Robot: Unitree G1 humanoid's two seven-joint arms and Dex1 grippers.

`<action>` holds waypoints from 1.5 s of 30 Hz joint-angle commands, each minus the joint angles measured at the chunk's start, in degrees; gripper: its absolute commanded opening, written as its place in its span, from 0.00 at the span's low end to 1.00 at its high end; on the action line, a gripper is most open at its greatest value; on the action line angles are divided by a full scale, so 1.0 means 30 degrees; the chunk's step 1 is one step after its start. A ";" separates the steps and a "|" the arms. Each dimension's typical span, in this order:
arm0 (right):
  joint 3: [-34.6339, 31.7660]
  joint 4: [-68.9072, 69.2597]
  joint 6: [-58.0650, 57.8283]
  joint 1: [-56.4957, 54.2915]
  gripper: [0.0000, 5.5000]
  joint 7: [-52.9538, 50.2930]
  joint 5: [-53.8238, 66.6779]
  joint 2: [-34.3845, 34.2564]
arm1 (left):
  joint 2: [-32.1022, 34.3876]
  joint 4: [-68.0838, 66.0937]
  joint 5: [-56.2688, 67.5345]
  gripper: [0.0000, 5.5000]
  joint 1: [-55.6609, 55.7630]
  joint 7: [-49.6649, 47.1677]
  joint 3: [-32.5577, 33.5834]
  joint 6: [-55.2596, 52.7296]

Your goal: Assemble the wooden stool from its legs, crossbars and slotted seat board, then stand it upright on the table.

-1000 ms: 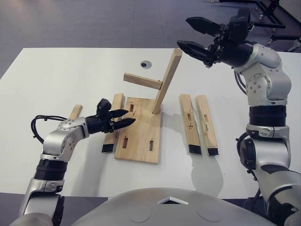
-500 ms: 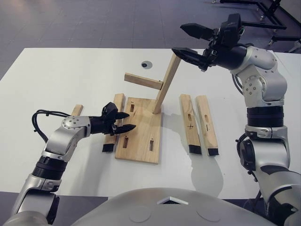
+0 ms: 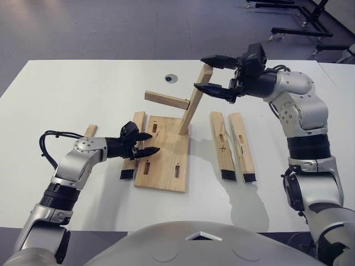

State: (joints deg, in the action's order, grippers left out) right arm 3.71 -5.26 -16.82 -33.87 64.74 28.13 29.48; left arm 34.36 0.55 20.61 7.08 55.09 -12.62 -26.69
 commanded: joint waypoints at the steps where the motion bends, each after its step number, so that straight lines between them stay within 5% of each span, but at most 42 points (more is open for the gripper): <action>1: 0.1304 -0.0537 -0.1133 0.0946 0.67 0.0486 -0.0765 0.0070 | 0.0040 -0.1247 -0.0872 0.60 -0.0740 -0.0048 -0.0625 -0.0469; 9: 0.0542 -0.0465 -0.0498 0.0499 0.67 -0.0449 -0.0736 -0.0064 | -0.0074 -0.0229 -0.0490 0.60 -0.0634 -0.0342 -0.0540 -0.1262; 20: -0.5077 0.1154 -0.2569 -0.0384 0.67 -0.2792 0.5008 -0.0693 | -0.0253 0.1247 0.0188 0.60 -0.0833 -0.1066 -0.0158 -0.2304; 27: -0.8355 0.4066 -0.0746 0.2309 0.67 -1.0758 0.5240 -0.4248 | -0.1538 0.3013 0.1463 0.60 -0.1411 -0.3541 0.2868 -0.2105; 32: -0.7843 0.9137 -0.0735 0.7185 0.67 -1.7621 0.1587 -0.6500 | -0.1989 0.6675 0.2284 0.60 -0.3089 -0.5727 0.5272 -0.2465; 36: -0.6667 1.0793 -0.0963 1.0348 0.67 -2.0126 -0.3952 -0.5292 | -0.2666 0.9083 0.2195 0.60 -0.4705 -0.7939 0.6475 -0.2668; 45: -0.4562 1.4321 -0.8936 1.6864 0.67 -2.0716 -0.1887 -0.6372 | -0.6483 1.0259 -0.1581 0.60 -0.6169 -1.5455 0.7731 -0.0162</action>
State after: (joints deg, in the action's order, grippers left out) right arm -10.16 36.94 -40.46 16.57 1.72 21.57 8.58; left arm 16.72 32.25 19.41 -11.65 13.09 9.82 -29.57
